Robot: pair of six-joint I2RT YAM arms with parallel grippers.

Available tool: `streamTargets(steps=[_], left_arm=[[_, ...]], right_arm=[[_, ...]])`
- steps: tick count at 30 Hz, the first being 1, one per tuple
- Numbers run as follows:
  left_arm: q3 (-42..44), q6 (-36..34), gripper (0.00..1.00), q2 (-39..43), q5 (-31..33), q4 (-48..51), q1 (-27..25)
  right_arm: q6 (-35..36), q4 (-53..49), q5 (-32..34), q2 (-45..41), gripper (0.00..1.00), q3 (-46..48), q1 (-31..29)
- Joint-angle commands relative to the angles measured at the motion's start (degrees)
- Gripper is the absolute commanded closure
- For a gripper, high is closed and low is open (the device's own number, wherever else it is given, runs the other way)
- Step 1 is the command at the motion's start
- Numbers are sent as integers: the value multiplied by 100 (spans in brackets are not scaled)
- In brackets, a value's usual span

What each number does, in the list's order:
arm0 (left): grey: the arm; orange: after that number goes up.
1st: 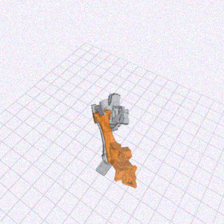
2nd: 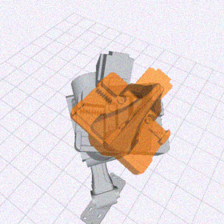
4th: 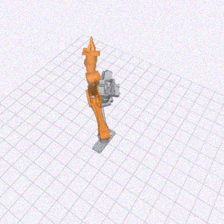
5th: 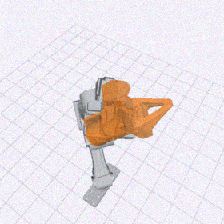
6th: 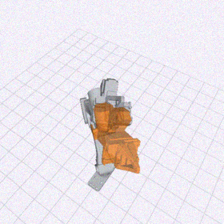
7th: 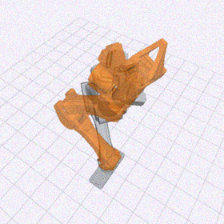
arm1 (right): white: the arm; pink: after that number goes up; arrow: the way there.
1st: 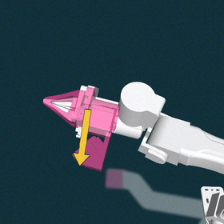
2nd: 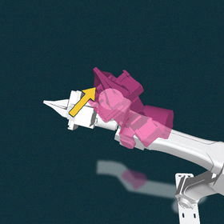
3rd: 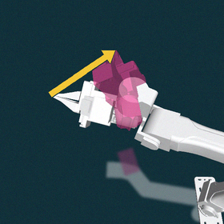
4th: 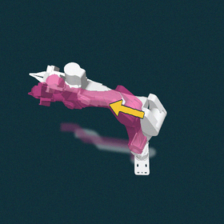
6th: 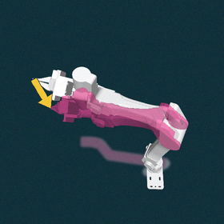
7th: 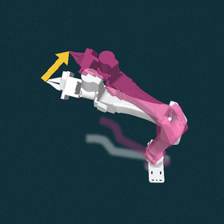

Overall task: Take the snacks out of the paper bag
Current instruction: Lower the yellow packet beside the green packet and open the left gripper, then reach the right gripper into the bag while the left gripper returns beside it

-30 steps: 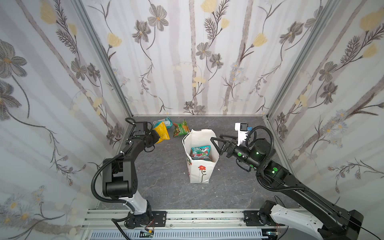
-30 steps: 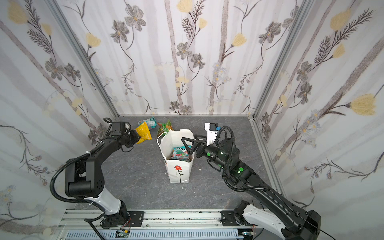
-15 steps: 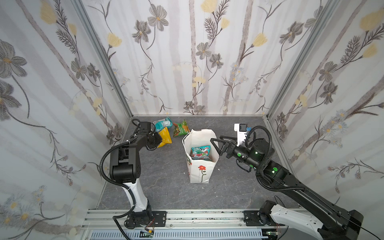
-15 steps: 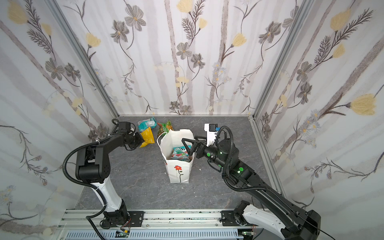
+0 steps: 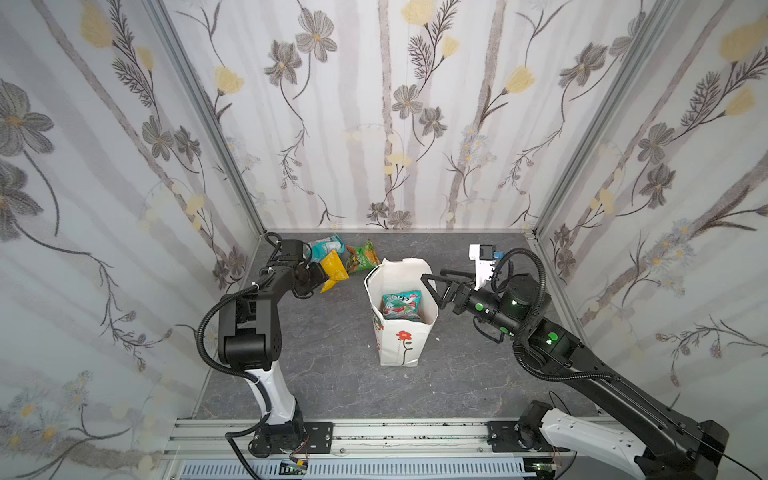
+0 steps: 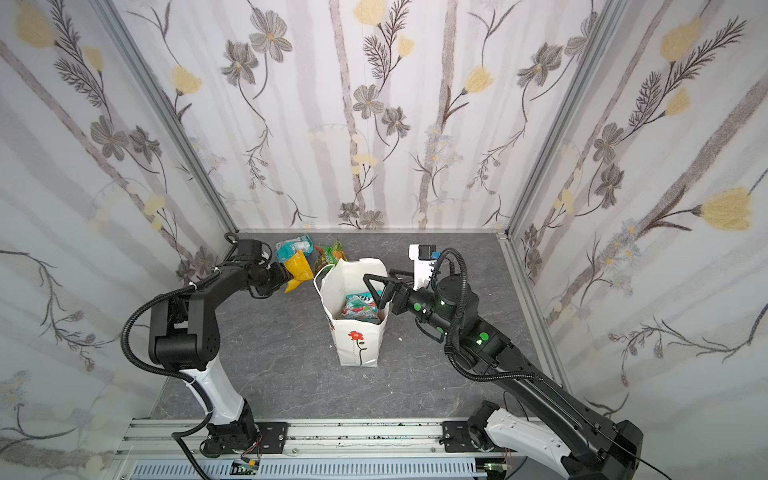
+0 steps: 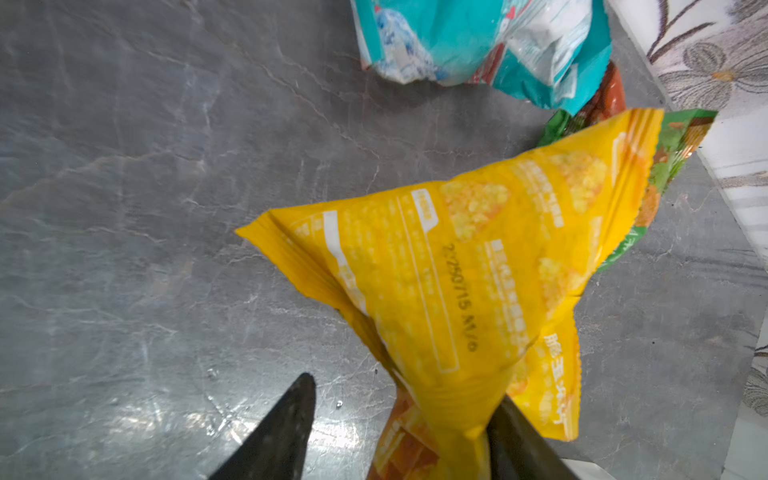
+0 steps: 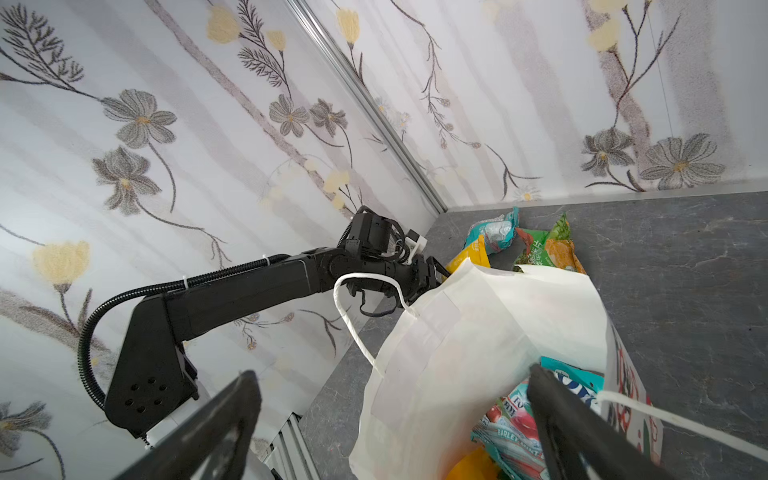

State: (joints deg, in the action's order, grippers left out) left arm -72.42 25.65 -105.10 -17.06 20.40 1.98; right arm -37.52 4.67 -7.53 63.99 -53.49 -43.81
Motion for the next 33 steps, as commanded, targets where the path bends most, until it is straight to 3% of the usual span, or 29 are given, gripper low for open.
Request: streamTargets(steps=[1,7,9,13,24,33], left_arm=[[-61,-221,24,128,317,148,-21],[-218,-465,12,-75,268,385,-82],[-195,-620,7,-304,535,378,-110],[-443,-662,5,-588,465,633,-84],[-156,-559,3,895,65,310,-145],[227,-1142,1,2922,-353,292,-513]], right_arm=[[-106,-80,9,43,1,-113,-4],[-303,-28,-101,233,1,-209,-9],[-359,-2,-164,334,1,-254,-6],[-419,-1,-284,516,1,-393,-13],[-327,-149,-206,803,1,-601,-18],[310,-1583,28,1356,2,-1644,-18]])
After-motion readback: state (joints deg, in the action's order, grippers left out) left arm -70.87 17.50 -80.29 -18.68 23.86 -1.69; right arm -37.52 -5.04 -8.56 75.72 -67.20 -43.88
